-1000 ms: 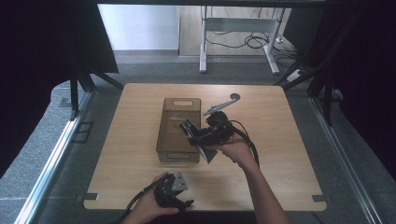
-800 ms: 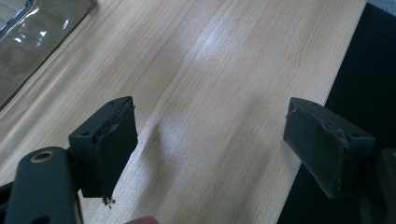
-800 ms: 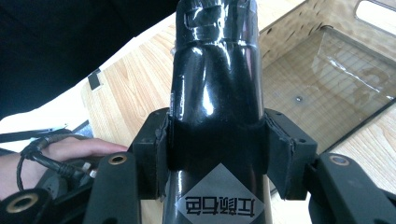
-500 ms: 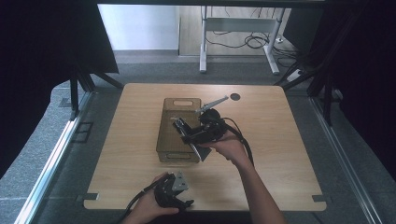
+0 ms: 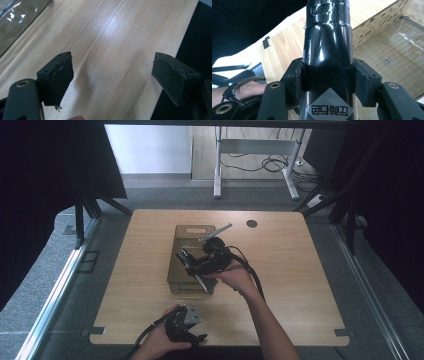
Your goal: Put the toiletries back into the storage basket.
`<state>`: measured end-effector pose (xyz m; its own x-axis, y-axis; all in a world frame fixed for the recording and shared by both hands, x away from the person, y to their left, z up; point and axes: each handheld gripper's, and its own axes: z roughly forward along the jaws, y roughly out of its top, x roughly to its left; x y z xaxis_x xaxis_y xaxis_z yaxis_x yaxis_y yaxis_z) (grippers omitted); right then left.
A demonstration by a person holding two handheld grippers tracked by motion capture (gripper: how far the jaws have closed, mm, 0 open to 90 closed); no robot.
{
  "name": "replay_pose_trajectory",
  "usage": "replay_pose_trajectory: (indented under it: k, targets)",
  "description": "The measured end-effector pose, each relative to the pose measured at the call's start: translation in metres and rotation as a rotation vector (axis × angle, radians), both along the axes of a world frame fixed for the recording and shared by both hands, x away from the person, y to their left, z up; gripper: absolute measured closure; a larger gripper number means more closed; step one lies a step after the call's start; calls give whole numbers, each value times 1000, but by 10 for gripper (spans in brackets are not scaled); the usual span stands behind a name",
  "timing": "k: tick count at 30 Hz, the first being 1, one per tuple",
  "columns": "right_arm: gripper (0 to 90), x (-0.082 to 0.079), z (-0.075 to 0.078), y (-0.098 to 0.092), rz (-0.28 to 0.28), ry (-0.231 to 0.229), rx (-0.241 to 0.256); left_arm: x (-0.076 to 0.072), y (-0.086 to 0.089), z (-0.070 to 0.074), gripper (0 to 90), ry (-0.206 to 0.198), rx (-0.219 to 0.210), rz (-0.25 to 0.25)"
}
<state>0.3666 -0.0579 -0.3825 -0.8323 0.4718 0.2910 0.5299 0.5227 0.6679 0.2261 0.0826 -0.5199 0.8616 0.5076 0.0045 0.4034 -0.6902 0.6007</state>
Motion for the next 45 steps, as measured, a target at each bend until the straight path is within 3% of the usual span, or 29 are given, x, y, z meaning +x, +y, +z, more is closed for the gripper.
replay_pose_trajectory:
  k: [15, 26, 45]
  targets:
    - [467, -3, -1, 10, 21, -10, -7, -4, -13, -7, 173, 17, 17, -37]
    - [469, -7, -3, 14, 32, -8, -4, -5, -14, -8, 171, 28, 15, -42]
    - [468, -14, -7, 38, 87, -13, -29, -5, -16, -8, 168, 29, 15, -49]
